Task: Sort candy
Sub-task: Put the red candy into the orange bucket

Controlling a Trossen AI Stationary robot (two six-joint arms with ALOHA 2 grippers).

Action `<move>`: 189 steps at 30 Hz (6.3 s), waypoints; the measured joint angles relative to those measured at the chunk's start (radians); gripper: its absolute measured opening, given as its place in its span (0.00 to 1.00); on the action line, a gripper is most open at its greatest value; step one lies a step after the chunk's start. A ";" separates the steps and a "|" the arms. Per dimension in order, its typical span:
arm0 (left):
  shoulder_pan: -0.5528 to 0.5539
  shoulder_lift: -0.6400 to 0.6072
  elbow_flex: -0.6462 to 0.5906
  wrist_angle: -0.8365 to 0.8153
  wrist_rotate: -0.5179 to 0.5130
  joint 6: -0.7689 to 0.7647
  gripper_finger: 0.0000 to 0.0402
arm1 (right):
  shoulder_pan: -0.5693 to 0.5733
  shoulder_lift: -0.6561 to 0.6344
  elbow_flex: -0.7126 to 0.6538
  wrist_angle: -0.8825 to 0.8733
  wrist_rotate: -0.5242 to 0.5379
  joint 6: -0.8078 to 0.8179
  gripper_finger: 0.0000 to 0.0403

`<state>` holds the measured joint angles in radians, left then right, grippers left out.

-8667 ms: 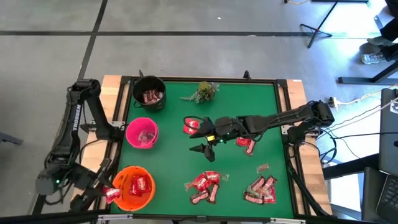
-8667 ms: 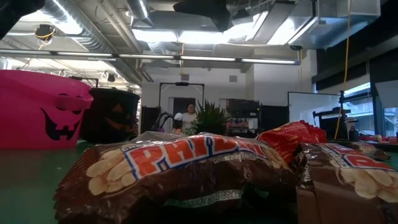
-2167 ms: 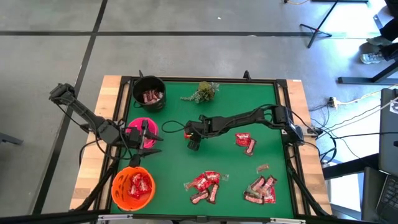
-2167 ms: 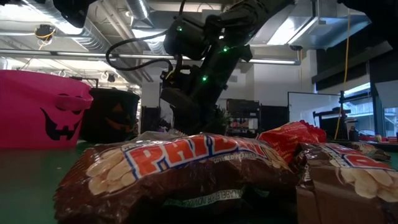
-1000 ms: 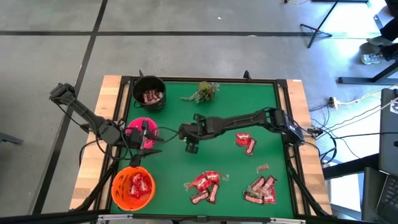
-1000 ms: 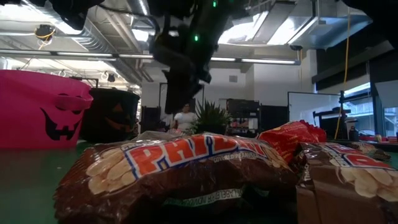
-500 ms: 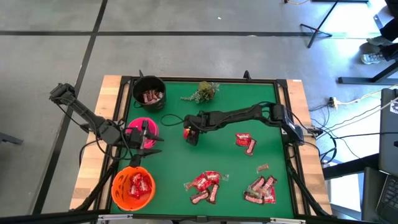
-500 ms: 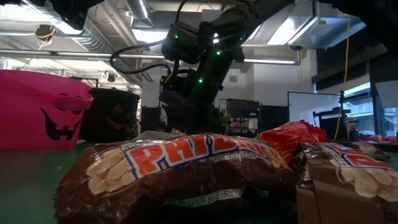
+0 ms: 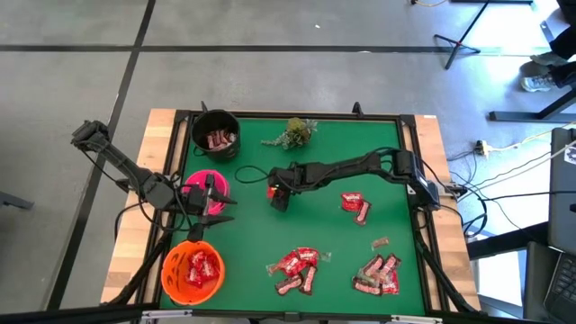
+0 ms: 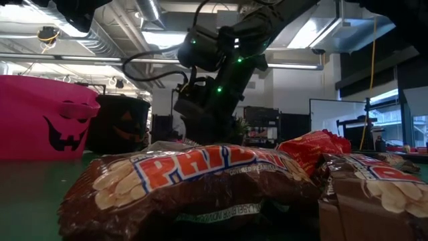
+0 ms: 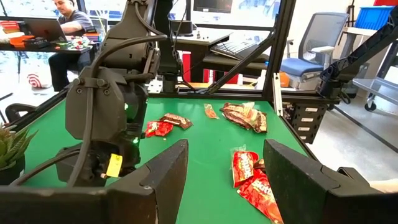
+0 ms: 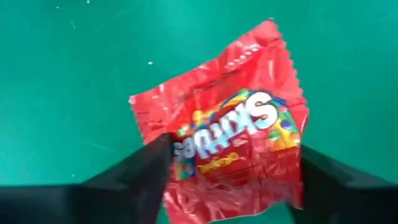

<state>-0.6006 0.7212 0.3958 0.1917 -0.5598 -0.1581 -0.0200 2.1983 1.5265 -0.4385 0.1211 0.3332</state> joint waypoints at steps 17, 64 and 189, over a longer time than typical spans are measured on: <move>0.000 0.000 0.000 0.000 0.000 0.000 0.50 | 0.026 -0.097 0.098 -0.024 -0.088 0.007 0.13; 0.001 0.034 0.000 0.003 -0.104 -0.021 0.50 | 0.135 0.027 -0.015 0.228 0.118 -0.085 0.77; -0.585 0.450 0.600 -0.722 -0.035 -0.492 0.00 | 0.549 -0.325 0.380 -0.465 0.743 -0.076 0.43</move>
<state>-1.1859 1.1714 0.9962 -0.5298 -0.5945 -0.6504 0.5289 1.8732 1.9069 -0.9038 0.8642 0.2573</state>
